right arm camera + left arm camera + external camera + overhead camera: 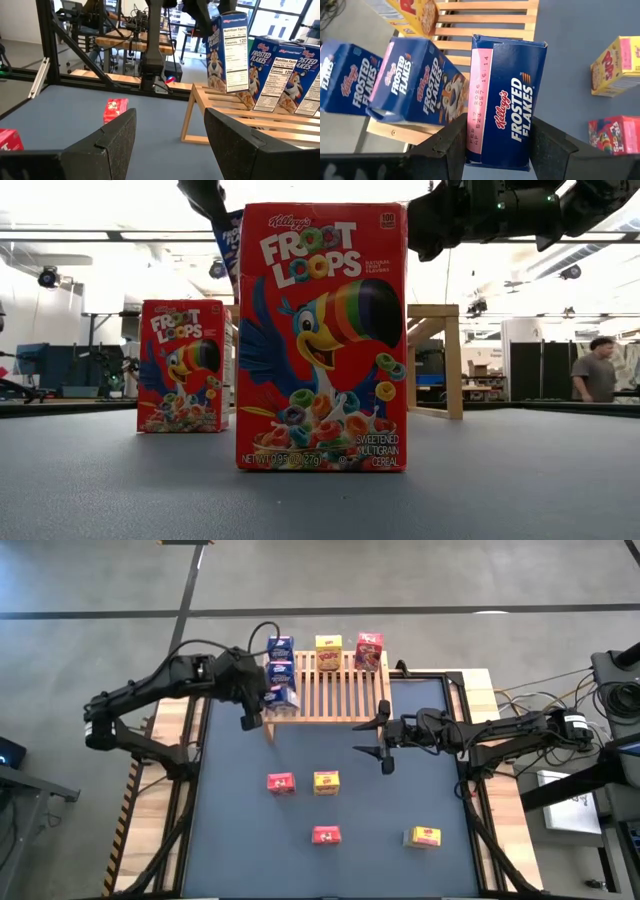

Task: Stack cereal on shelf
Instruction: Put the blue cereal box on the shelf aligned with the blue cereal boxes

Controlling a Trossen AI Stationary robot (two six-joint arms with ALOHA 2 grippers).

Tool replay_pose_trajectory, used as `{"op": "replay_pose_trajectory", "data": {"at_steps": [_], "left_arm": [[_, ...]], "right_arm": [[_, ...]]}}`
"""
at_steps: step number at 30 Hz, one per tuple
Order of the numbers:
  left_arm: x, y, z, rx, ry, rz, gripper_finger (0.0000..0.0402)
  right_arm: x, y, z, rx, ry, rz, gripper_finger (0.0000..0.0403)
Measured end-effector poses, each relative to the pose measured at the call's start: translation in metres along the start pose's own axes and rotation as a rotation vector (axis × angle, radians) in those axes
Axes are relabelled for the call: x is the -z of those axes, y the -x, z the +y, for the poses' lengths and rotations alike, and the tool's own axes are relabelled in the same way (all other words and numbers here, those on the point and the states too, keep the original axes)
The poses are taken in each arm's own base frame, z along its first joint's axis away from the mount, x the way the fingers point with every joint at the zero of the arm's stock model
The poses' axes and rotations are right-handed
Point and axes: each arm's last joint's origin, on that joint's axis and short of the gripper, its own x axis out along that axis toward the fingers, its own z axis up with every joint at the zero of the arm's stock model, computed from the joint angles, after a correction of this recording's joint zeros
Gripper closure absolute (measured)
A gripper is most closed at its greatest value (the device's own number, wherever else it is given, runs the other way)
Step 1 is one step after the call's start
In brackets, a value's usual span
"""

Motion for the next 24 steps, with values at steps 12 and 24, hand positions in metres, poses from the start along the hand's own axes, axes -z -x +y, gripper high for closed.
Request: {"op": "replay_pose_trajectory", "data": {"at_steps": [12,24], "left_arm": [[-0.017,-0.005,0.01,0.083,-0.035,0.178,0.0239],[-0.02,-0.014,0.014,0.094,-0.064,0.213,0.0239]], "right_arm": [[-0.002,0.0,0.0,0.002,0.005,-0.018,0.0179],[-0.002,0.0,0.0,0.0,-0.007,-0.018,0.0179]]}}
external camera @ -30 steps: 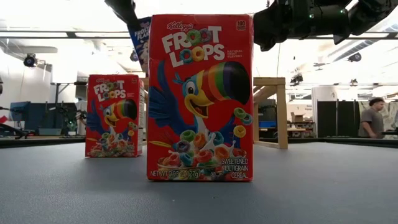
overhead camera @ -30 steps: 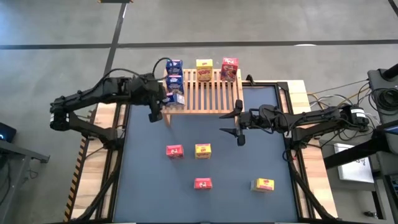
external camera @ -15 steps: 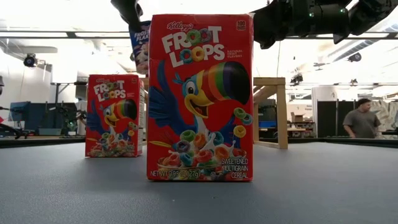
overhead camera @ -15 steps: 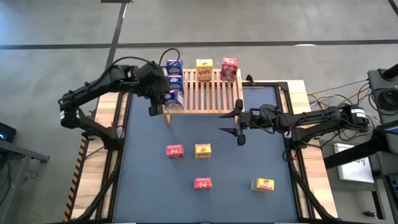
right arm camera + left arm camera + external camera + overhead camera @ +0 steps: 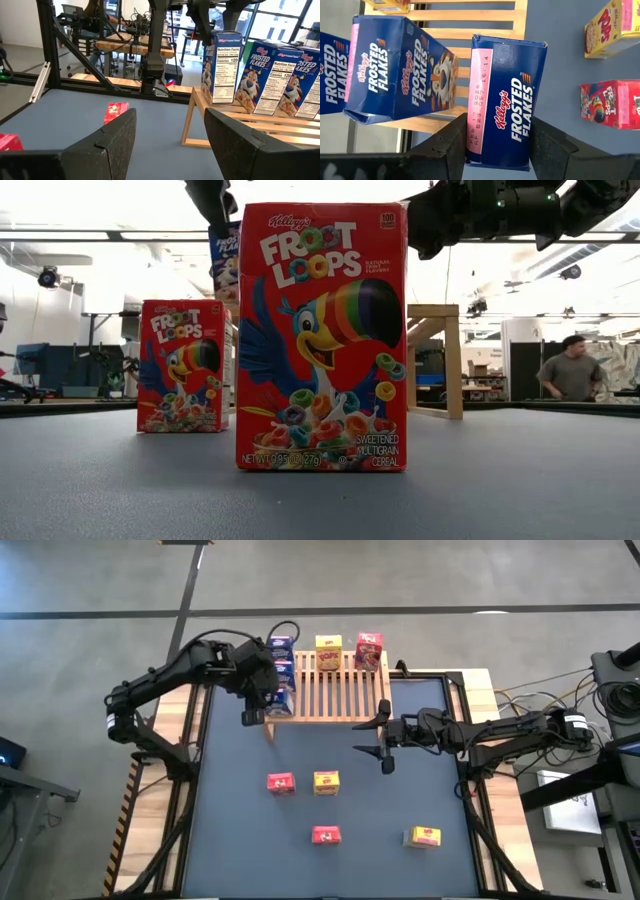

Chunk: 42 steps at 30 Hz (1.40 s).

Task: Stack cereal on shelf
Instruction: Put the blue cereal box on the shelf aligned with the blue cereal boxes

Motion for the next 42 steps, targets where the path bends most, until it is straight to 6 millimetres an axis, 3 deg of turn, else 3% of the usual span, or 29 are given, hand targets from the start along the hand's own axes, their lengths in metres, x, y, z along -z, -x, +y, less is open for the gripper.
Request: {"op": "replay_pose_trajectory", "data": {"at_steps": [17,27,37,42], "left_arm": [[-0.003,-0.011,0.015,0.015,-0.004,-0.014,0.0238],[-0.002,-0.013,0.018,0.014,0.006,0.003,0.0188],[0.003,-0.004,0.017,0.009,0.008,-0.003,0.0175],[0.01,0.012,0.017,-0.024,0.035,0.053,0.0175]], "right_arm": [[0.0,0.0,0.0,-0.001,-0.027,-0.001,0.0179],[0.0,0.0,0.0,0.001,-0.022,-0.001,0.0179],[0.0,0.0,0.0,0.0,-0.022,0.0,0.0179],[0.0,0.0,0.0,0.001,-0.022,0.0,0.0179]]}}
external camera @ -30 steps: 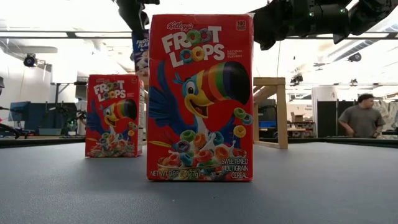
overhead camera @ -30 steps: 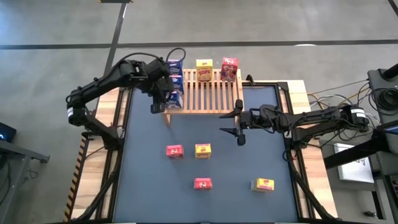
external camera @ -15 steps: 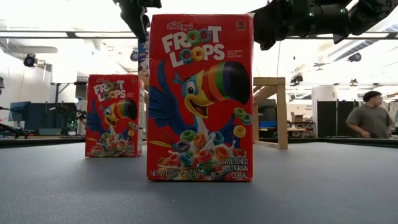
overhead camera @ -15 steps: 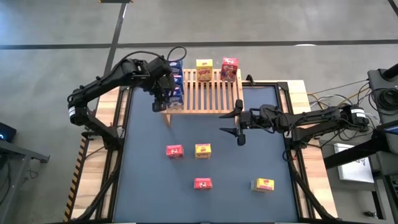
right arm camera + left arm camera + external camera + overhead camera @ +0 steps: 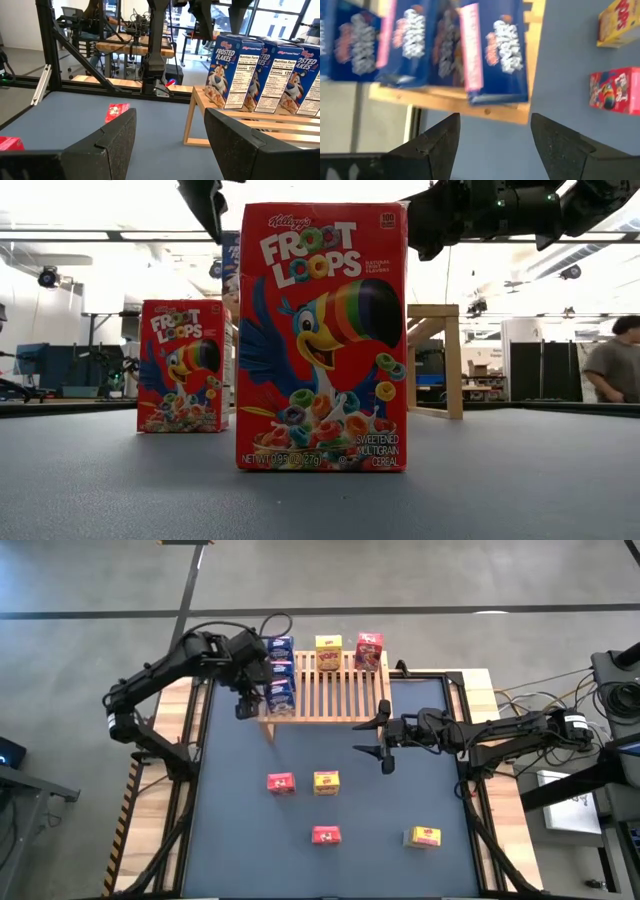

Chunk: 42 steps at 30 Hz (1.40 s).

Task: Stack cereal on shelf
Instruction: Put the blue cereal box on the shelf aligned with the blue cereal boxes, then put the top yellow cereal box on the shelf aligned with the yellow cereal box

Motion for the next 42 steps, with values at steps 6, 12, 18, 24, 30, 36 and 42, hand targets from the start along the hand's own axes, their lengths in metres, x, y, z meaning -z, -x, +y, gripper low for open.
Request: {"op": "replay_pose_trajectory", "data": {"at_steps": [6,12,18,24,30,36,42], "left_arm": [[0.004,0.039,0.001,-0.036,0.061,-0.065,0.0175],[0.025,0.09,-0.016,-0.002,0.131,-0.259,0.0191],[0.074,0.114,-0.05,0.062,0.2,-0.418,0.0215],[0.115,0.078,-0.089,0.16,0.219,-0.671,0.0218],[0.135,0.02,-0.131,0.171,0.182,-0.883,0.0218],[0.147,-0.031,-0.166,0.081,0.201,-0.977,0.0218],[0.152,-0.068,-0.188,0.072,0.271,-1.048,0.0218]], "right_arm": [[0.0,0.0,0.0,0.0,0.002,0.002,0.0179],[0.001,0.0,0.0,-0.001,0.0,0.012,0.0179],[0.002,0.0,0.0,-0.003,-0.002,0.024,0.0179],[0.002,0.0,0.0,-0.003,-0.007,0.024,0.0179],[0.006,0.0,0.001,-0.008,-0.035,0.056,0.0179],[0.014,0.0,0.009,-0.052,-0.048,0.152,0.0179],[0.022,0.001,0.027,-0.128,-0.087,0.242,0.0179]]}}
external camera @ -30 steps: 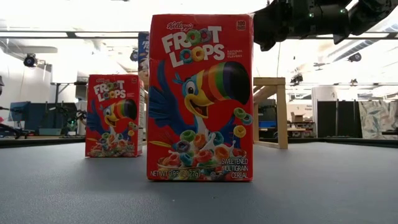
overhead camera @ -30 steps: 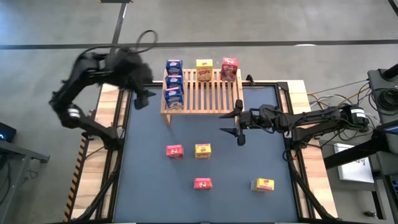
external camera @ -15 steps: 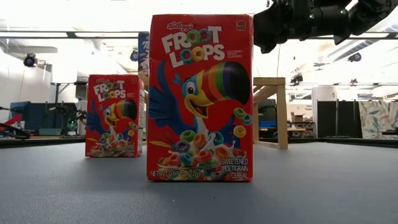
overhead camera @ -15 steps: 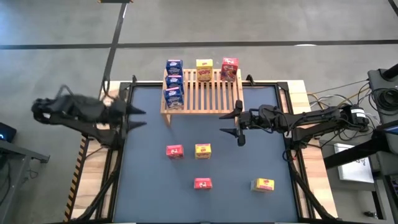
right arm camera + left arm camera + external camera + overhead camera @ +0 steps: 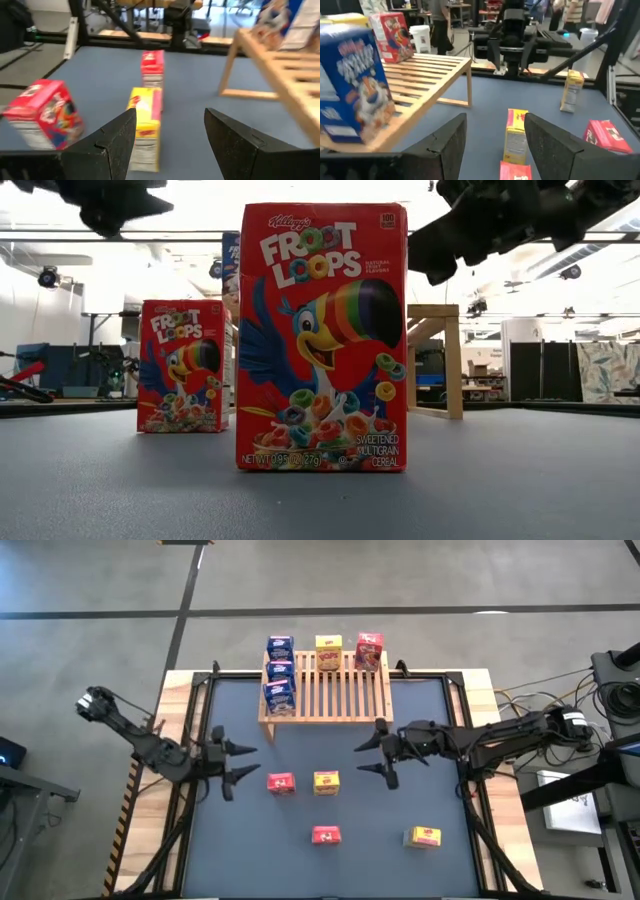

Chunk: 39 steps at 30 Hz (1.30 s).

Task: Stack cereal on shelf
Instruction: Put the top yellow cereal box on the shelf aligned with the yellow cereal box

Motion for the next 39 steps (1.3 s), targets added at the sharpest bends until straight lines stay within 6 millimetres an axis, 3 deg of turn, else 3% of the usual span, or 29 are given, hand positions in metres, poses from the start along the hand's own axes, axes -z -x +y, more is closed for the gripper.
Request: {"op": "replay_pose_trajectory", "data": {"at_steps": [10,15,18,22,30,39], "left_arm": [[0.047,-0.014,-0.004,-0.069,-0.006,-0.117,0.0218],[0.047,-0.015,-0.004,-0.08,-0.036,-0.152,0.0218],[0.046,-0.016,-0.004,-0.086,-0.029,-0.158,0.0218],[0.047,-0.018,-0.006,-0.084,-0.026,-0.158,0.0218],[0.053,-0.022,-0.009,-0.084,-0.039,-0.132,0.0218],[0.058,-0.024,-0.011,-0.084,-0.049,-0.114,0.0218]], "right_arm": [[0.014,-0.024,0.012,-0.044,-0.134,0.012,0.0179],[0.031,-0.043,0.012,-0.053,-0.156,0.021,0.0179],[0.03,-0.052,0.019,-0.085,-0.136,-0.058,0.0179],[0.035,-0.057,0.024,-0.075,-0.064,-0.064,0.0179],[0.048,-0.064,0.022,-0.011,-0.091,-0.013,0.0177],[0.051,-0.068,0.02,0.02,-0.108,-0.032,0.0098]]}}
